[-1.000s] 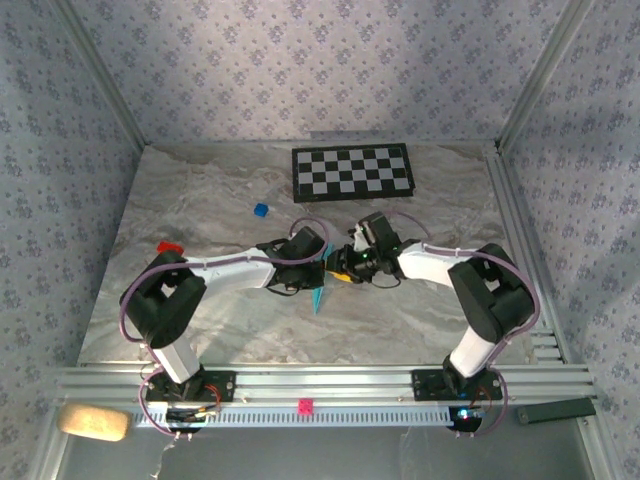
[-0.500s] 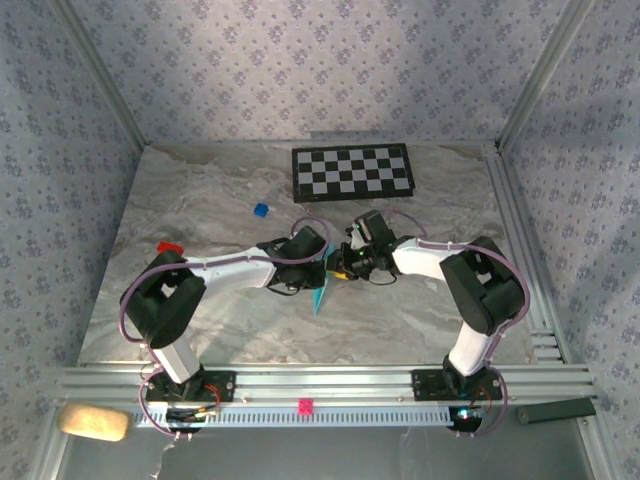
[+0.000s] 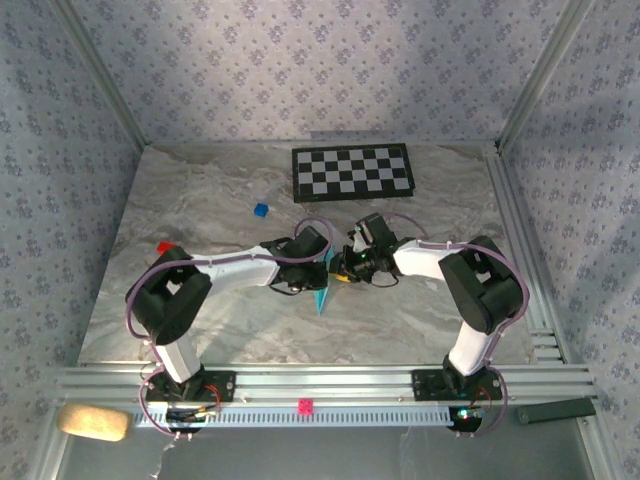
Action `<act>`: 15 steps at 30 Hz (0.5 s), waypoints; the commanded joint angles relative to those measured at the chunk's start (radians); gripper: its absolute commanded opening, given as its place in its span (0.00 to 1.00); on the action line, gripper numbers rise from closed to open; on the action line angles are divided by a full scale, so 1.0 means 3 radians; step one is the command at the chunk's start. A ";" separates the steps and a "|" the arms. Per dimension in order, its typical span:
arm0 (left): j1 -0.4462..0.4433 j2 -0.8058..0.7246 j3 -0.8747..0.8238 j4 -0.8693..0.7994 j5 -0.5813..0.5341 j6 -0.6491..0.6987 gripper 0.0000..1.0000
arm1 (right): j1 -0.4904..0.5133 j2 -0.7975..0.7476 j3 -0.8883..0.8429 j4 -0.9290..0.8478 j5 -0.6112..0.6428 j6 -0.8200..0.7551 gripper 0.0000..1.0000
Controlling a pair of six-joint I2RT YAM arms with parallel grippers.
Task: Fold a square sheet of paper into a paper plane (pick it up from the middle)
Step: Turn over a paper plane at the center of the table, then move the paper plane to the center of the table.
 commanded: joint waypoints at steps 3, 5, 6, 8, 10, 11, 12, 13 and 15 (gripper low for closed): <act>-0.0017 0.0097 0.0099 0.0011 0.0095 0.0025 0.15 | -0.0026 0.0055 -0.0055 -0.0022 -0.0011 0.0050 0.20; -0.0013 0.0115 0.0104 0.0002 0.0095 0.0017 0.15 | -0.0031 0.0050 -0.0060 -0.0018 -0.0016 0.0050 0.20; -0.0017 0.0120 0.0102 -0.0003 0.0092 0.0017 0.15 | -0.0032 0.0049 -0.0065 -0.0015 -0.0021 0.0050 0.20; -0.0014 0.0128 0.0097 -0.0004 0.0078 -0.0003 0.15 | -0.0037 0.0048 -0.0065 -0.0005 -0.0028 0.0048 0.20; -0.0018 0.0140 0.0105 -0.0006 0.0080 -0.0016 0.15 | -0.0036 0.0049 -0.0070 -0.0004 -0.0030 0.0047 0.20; -0.0015 0.0144 0.0104 -0.0002 0.0083 -0.0015 0.15 | -0.0037 0.0055 -0.0069 -0.0006 -0.0034 0.0045 0.20; -0.0016 0.0146 0.0105 0.0008 0.0090 -0.0017 0.15 | -0.0043 0.0054 -0.0068 -0.0005 -0.0033 0.0051 0.20; -0.0015 0.0151 0.0102 0.0013 0.0099 -0.0015 0.15 | -0.0046 0.0056 -0.0069 -0.0002 -0.0033 0.0054 0.20; -0.0013 0.0160 0.0110 0.0019 0.0116 -0.0011 0.15 | -0.0041 0.0060 -0.0070 0.0005 -0.0034 0.0053 0.20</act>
